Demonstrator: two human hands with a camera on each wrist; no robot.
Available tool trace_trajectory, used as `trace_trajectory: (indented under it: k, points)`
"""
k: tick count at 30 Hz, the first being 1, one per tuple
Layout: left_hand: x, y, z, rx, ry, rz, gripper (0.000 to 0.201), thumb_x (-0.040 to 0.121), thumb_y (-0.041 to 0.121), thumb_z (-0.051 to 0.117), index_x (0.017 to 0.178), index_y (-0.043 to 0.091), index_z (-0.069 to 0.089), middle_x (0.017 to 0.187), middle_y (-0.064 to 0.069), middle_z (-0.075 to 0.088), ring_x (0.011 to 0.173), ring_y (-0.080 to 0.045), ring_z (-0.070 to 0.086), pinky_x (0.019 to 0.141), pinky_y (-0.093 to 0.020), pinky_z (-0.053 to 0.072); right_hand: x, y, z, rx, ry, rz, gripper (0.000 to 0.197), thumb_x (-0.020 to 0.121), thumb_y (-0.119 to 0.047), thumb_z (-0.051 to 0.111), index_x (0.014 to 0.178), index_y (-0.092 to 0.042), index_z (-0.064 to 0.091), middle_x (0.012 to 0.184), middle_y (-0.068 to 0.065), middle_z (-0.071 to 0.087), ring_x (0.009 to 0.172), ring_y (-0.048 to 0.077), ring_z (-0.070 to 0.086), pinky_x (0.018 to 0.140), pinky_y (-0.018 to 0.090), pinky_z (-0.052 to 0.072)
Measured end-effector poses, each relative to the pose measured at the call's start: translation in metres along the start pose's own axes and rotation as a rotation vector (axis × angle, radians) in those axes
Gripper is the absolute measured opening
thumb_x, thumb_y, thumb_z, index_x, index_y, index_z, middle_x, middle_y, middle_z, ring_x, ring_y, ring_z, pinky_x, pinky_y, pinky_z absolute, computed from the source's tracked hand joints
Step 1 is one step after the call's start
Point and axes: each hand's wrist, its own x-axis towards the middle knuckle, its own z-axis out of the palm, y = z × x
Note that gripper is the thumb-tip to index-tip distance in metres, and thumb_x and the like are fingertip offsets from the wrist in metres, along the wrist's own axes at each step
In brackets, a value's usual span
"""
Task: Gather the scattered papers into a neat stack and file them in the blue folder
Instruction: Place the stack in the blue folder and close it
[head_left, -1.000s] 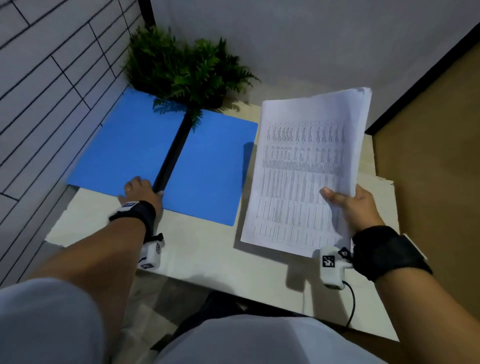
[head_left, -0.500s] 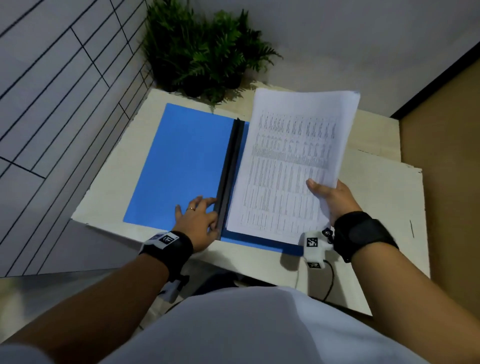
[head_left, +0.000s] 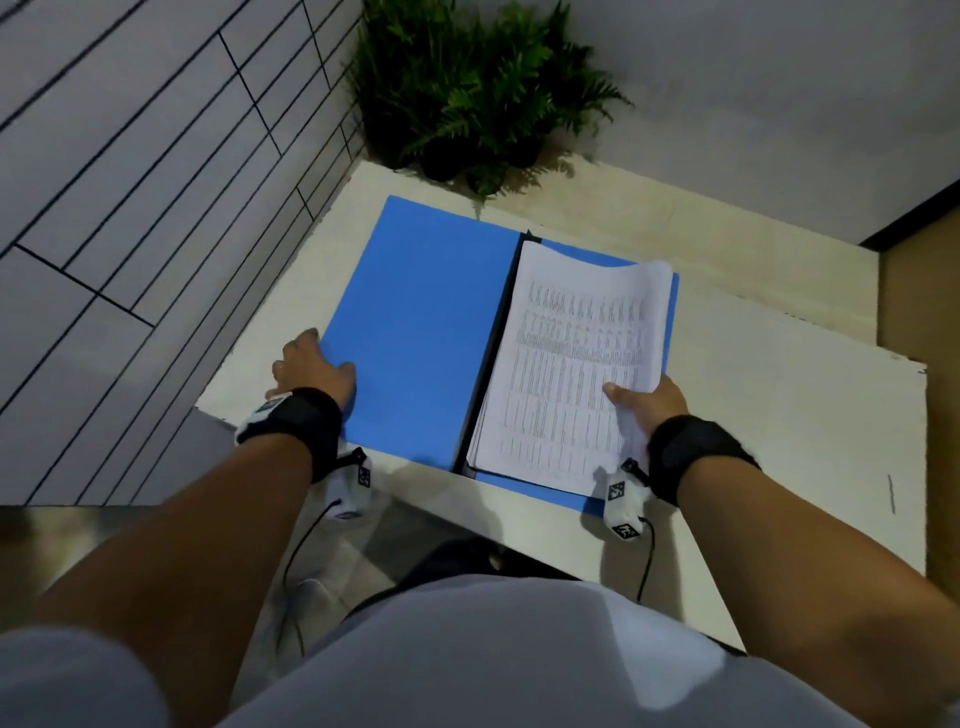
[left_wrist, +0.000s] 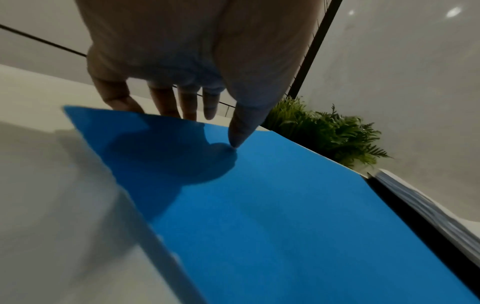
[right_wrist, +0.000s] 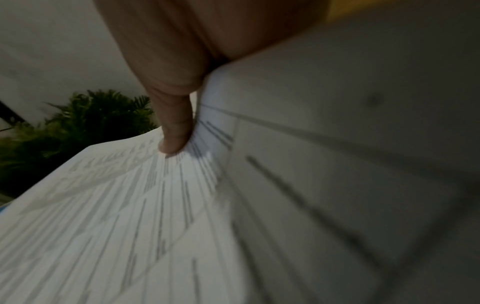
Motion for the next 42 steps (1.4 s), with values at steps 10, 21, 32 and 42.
trace_trajectory:
  k: [10, 21, 32, 42]
  points:
    - [-0.057, 0.068, -0.084, -0.295, -0.103, 0.367, 0.019, 0.082, 0.014, 0.068, 0.098, 0.011, 0.057, 0.087, -0.002, 0.059, 0.069, -0.021, 0.053, 0.063, -0.03, 0.043, -0.012, -0.006, 0.01, -0.109, 0.146, 0.008, 0.08, 0.08, -0.041, 0.073, 0.14, -0.007, 0.034, 0.133, 0.01, 0.053, 0.117, 0.031, 0.056, 0.101, 0.042, 0.047]
    - [-0.09, 0.127, -0.006, -0.239, -0.751, 0.499, 0.026, 0.093, 0.03, 0.061, 0.117, 0.026, 0.067, 0.133, 0.006, 0.06, 0.123, -0.016, 0.056, 0.094, -0.021, 0.041, -0.032, -0.002, -0.024, 0.108, -0.128, 0.07, 0.098, 0.076, -0.074, 0.055, 0.15, -0.015, 0.03, 0.154, -0.002, 0.037, 0.139, 0.019, 0.038, 0.117, 0.039, 0.027]
    - [-0.076, 0.118, 0.064, -0.317, -0.66, 0.354, 0.032, 0.087, 0.016, 0.068, 0.118, 0.008, 0.065, 0.132, -0.008, 0.059, 0.127, -0.019, 0.051, 0.097, -0.019, 0.035, -0.037, -0.012, -0.03, -0.065, -0.144, 0.068, 0.065, 0.099, -0.049, 0.039, 0.147, -0.005, 0.037, 0.143, 0.012, 0.047, 0.134, 0.026, 0.044, 0.118, 0.045, 0.028]
    - [0.01, 0.041, -0.013, -0.264, -0.14, 0.056, 0.011, 0.078, 0.016, 0.065, 0.068, 0.021, 0.063, 0.099, -0.008, 0.073, 0.1, -0.033, 0.065, 0.094, -0.038, 0.052, -0.045, -0.042, 0.112, -0.466, -0.522, -0.125, 0.015, 0.099, -0.016, 0.045, 0.1, -0.016, 0.059, 0.109, 0.005, 0.053, 0.104, 0.024, 0.052, 0.088, 0.03, 0.04]
